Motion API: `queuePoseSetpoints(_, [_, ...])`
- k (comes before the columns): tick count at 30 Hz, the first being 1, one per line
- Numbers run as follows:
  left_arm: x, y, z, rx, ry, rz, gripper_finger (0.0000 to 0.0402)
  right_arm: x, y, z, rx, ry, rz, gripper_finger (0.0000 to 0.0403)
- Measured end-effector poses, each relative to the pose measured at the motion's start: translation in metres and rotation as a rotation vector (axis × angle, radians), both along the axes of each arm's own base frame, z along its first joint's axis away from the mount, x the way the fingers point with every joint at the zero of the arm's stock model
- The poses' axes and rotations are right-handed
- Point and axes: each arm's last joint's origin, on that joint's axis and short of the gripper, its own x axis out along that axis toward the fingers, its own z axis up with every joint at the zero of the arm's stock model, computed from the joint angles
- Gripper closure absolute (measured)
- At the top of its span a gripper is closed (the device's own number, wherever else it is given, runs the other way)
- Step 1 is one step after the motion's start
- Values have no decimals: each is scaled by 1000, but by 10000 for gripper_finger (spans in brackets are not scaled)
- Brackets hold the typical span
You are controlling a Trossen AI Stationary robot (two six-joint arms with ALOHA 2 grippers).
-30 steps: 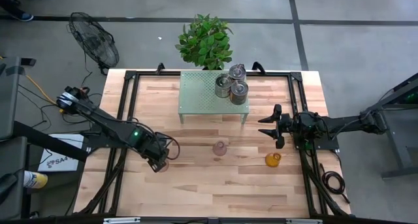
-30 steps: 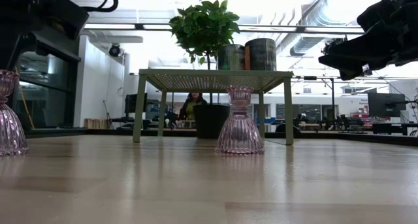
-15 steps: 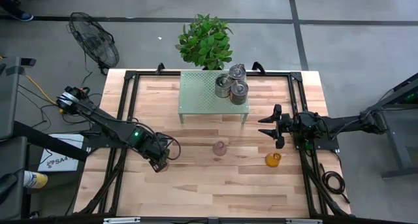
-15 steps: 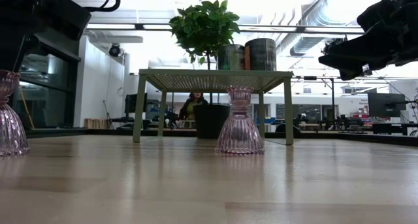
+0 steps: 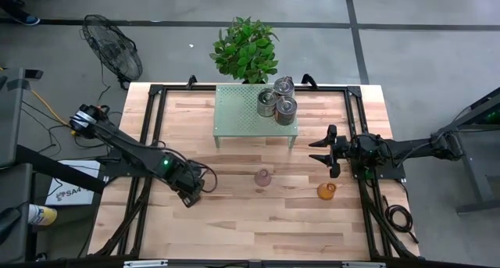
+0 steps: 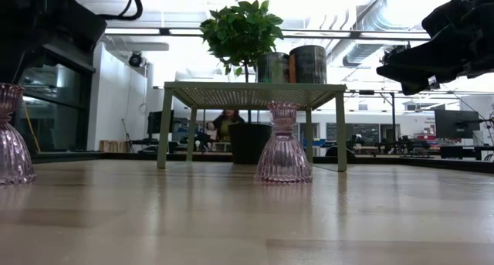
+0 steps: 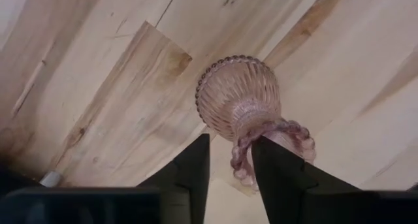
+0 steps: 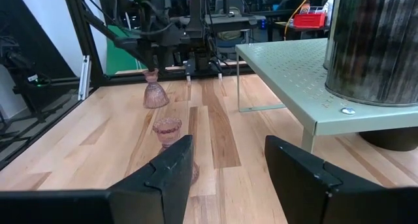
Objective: Pick & Place candle stick holders
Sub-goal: Put the left pink glass candle holder on the shelf
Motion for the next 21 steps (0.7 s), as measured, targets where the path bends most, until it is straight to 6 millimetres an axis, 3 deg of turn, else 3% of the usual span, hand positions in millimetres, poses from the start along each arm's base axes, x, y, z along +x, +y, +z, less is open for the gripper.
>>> queuePoseSetpoints(11, [3, -2, -2, -8, 14, -41, 371, 0, 0, 0, 0, 0, 0, 217])
queuePoseSetpoints(21, [11, -6, 21, 4, -46, -104, 379, 0, 0, 0, 0, 0, 0, 217])
